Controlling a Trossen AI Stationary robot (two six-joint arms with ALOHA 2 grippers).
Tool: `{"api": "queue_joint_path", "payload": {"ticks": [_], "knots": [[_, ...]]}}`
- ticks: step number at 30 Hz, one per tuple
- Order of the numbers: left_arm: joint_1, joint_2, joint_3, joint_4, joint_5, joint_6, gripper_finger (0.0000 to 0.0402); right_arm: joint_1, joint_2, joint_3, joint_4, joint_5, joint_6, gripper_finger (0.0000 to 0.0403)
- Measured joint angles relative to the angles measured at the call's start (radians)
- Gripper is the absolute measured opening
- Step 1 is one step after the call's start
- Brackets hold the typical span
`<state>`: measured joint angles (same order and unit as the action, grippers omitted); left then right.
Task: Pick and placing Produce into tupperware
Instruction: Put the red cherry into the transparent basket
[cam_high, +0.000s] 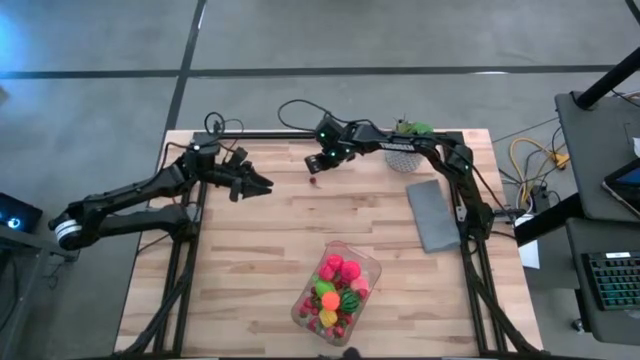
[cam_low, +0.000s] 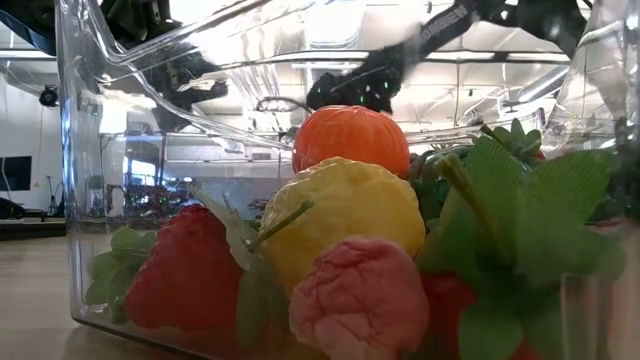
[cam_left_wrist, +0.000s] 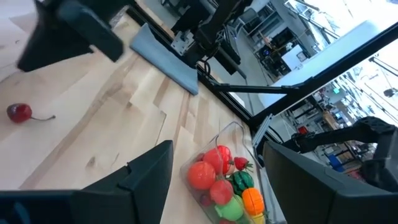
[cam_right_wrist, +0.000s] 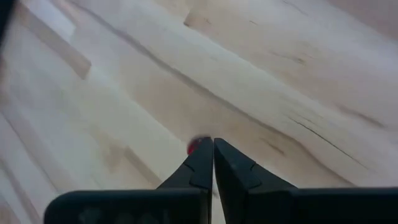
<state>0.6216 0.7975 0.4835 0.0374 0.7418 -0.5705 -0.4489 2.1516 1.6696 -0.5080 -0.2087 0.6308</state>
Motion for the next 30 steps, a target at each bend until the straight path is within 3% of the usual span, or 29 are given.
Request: {"api": "queue_joint_path", "payload": {"ticks": [3,9,14,17,23,26,30], "knots": [[-0.001,0.000,0.000,0.034,-0.018,-0.001,0.0235,0.012,-0.022,0.059,-0.127,0.053,-0.067,0.0009],[-0.001,0.021,0.002,0.041,-0.105,0.000,0.0235,0.059,-0.087,0.185,-0.352,0.257,-0.124,0.0009],[0.009,0.158,0.032,0.032,-0.183,-0.088,0.0235,0.084,-0.159,0.279,-0.468,0.339,-0.119,0.0023],[0.005,0.303,0.066,0.025,-0.190,-0.105,0.0235,0.082,-0.200,0.318,-0.528,0.365,-0.112,0.0060],[0.005,0.556,0.179,0.024,-0.186,-0.104,0.0235,0.083,-0.329,0.339,-0.602,0.505,-0.110,0.0175],[0.004,0.593,0.223,0.025,-0.191,-0.067,0.0235,0.094,-0.402,0.329,-0.629,0.603,-0.107,0.0224],[-0.008,0.579,0.260,-0.008,-0.362,-0.059,0.0231,0.096,-0.494,0.328,-0.722,0.706,-0.053,0.0269]]}}
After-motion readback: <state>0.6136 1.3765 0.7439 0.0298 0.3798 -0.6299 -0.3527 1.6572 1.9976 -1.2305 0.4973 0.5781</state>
